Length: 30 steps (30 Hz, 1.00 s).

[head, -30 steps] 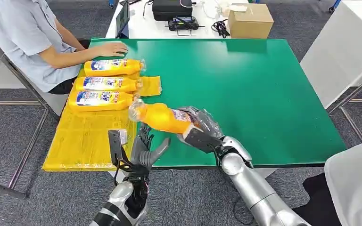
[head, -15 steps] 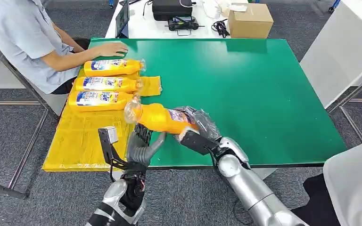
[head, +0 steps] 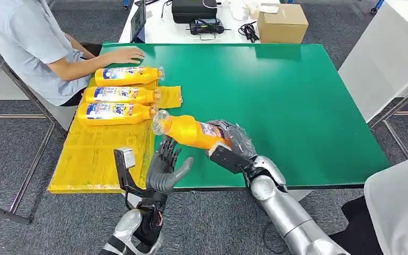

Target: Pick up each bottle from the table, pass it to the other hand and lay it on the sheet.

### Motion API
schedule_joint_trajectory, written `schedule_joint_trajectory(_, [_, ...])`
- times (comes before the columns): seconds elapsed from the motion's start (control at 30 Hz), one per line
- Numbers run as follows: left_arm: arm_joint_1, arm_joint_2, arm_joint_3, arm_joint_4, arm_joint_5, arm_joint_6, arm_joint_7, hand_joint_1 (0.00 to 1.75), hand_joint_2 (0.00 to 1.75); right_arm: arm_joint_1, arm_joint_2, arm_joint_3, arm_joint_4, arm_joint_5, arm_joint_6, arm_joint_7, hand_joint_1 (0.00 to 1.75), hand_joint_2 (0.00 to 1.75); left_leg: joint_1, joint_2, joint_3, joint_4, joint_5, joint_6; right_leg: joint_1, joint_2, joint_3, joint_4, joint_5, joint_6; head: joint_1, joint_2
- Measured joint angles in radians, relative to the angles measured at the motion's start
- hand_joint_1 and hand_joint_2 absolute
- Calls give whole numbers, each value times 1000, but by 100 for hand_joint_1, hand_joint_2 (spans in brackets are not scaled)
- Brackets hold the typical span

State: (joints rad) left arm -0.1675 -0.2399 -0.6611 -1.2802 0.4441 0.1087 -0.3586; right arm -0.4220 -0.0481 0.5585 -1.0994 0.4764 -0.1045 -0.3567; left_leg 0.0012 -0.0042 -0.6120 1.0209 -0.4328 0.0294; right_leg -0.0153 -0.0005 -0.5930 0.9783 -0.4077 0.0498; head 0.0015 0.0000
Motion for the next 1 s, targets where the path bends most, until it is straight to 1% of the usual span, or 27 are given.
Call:
schedule_joint_trajectory(0.4, [2,5,-11,0,8,-3,15,0,175,-1,3,-10,40,37,-40,3,175,175,0,0,0,0,0,0,0,0,0,0,0,0,0,0])
schedule_joint_trajectory(0.57, [-5,3,-5,6,44,66,10,0,175,1,16,-7,39,138,-130,22,175,175,0,0,0,0,0,0,0,0,-1,0,0,0,0,0])
schedule_joint_trajectory(0.63, [-17,-4,4,10,59,86,3,0,175,2,26,-2,38,165,-148,33,175,175,0,0,0,0,0,0,0,0,0,0,0,0,0,0])
schedule_joint_trajectory(0.83, [-46,-24,38,16,70,166,-47,0,175,5,50,19,37,184,-181,37,175,175,0,0,0,0,0,0,0,0,0,0,0,0,0,0])
schedule_joint_trajectory(1.0, [-50,-39,65,18,73,196,-56,0,175,15,78,28,37,170,-205,24,175,175,0,0,-1,0,0,0,0,0,-1,0,0,0,0,0])
